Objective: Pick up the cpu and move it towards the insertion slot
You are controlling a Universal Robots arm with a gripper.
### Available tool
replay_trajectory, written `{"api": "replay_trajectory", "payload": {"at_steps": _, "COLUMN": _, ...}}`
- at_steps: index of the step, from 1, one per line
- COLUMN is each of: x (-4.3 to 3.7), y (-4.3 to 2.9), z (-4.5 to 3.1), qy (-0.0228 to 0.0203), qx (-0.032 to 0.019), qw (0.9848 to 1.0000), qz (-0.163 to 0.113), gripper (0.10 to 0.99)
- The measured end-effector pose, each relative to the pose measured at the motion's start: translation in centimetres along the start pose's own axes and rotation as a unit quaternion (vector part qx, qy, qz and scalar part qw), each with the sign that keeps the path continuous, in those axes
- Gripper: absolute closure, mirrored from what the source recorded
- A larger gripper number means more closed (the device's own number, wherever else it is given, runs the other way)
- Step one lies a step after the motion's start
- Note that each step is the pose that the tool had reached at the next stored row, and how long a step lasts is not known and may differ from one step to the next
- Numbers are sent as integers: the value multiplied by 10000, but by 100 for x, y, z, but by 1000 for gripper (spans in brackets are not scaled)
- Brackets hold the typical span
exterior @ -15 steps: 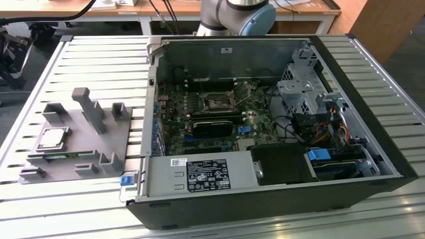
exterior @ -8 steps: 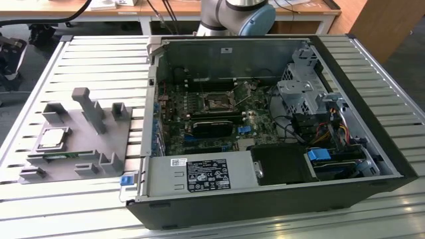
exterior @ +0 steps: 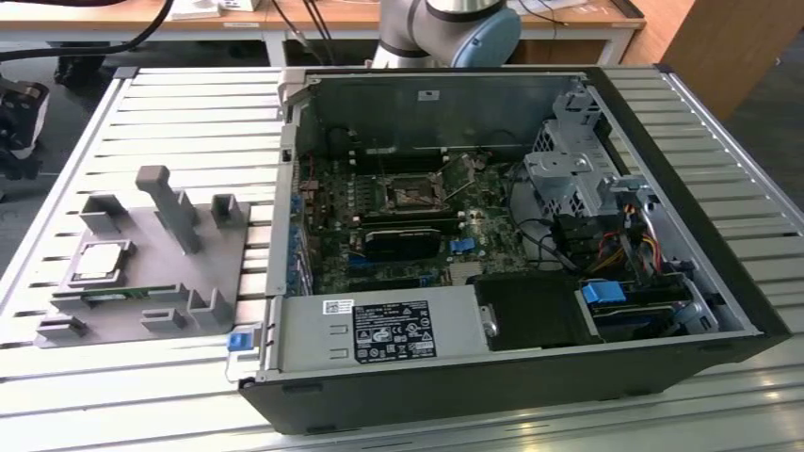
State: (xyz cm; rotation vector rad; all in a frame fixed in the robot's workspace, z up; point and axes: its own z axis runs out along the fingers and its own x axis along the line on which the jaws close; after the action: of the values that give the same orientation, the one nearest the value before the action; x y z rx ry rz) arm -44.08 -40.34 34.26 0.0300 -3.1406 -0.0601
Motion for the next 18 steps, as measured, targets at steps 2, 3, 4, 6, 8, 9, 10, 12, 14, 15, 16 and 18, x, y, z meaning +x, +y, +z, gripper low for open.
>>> {"api": "replay_trajectory", "payload": {"at_steps": 2, "x": 16, "y": -2, "z": 32, "qy": -2, "qx": 0, "qw": 10000, "qz": 0, "gripper": 855}}
{"api": "replay_trajectory", "payload": {"at_steps": 3, "x": 22, "y": -3, "z": 46, "qy": -2, "qx": 0, "qw": 10000, "qz": 0, "gripper": 796}}
{"api": "replay_trajectory", "payload": {"at_steps": 4, "x": 29, "y": -3, "z": 58, "qy": -1, "qx": 0, "qw": 10000, "qz": 0, "gripper": 733}}
{"api": "replay_trajectory", "payload": {"at_steps": 6, "x": 43, "y": -4, "z": 85, "qy": -1, "qx": 0, "qw": 10000, "qz": 0, "gripper": 678}}
{"api": "replay_trajectory", "payload": {"at_steps": 8, "x": 54, "y": -6, "z": 112, "qy": -1, "qx": 0, "qw": 10000, "qz": 0, "gripper": 620}}
{"api": "replay_trajectory", "payload": {"at_steps": 9, "x": 58, "y": -7, "z": 127, "qy": -1, "qx": 0, "qw": 10000, "qz": 0, "gripper": 561}}
{"api": "replay_trajectory", "payload": {"at_steps": 10, "x": 62, "y": -7, "z": 142, "qy": -1, "qx": 0, "qw": 10000, "qz": 0, "gripper": 506}}
{"api": "replay_trajectory", "payload": {"at_steps": 12, "x": 69, "y": -9, "z": 177, "qy": -1, "qx": 0, "qw": 10000, "qz": 0, "gripper": 439}}
{"api": "replay_trajectory", "payload": {"at_steps": 14, "x": 73, "y": -11, "z": 213, "qy": 0, "qx": 0, "qw": 10000, "qz": 0, "gripper": 439}}
{"api": "replay_trajectory", "payload": {"at_steps": 15, "x": 76, "y": -11, "z": 232, "qy": -1, "qx": 0, "qw": 10000, "qz": 0, "gripper": 439}}
{"api": "replay_trajectory", "payload": {"at_steps": 16, "x": 78, "y": -12, "z": 249, "qy": -1, "qx": 0, "qw": 10000, "qz": 0, "gripper": 439}}
{"api": "replay_trajectory", "payload": {"at_steps": 18, "x": 83, "y": -13, "z": 279, "qy": -1, "qx": 0, "qw": 10000, "qz": 0, "gripper": 439}}
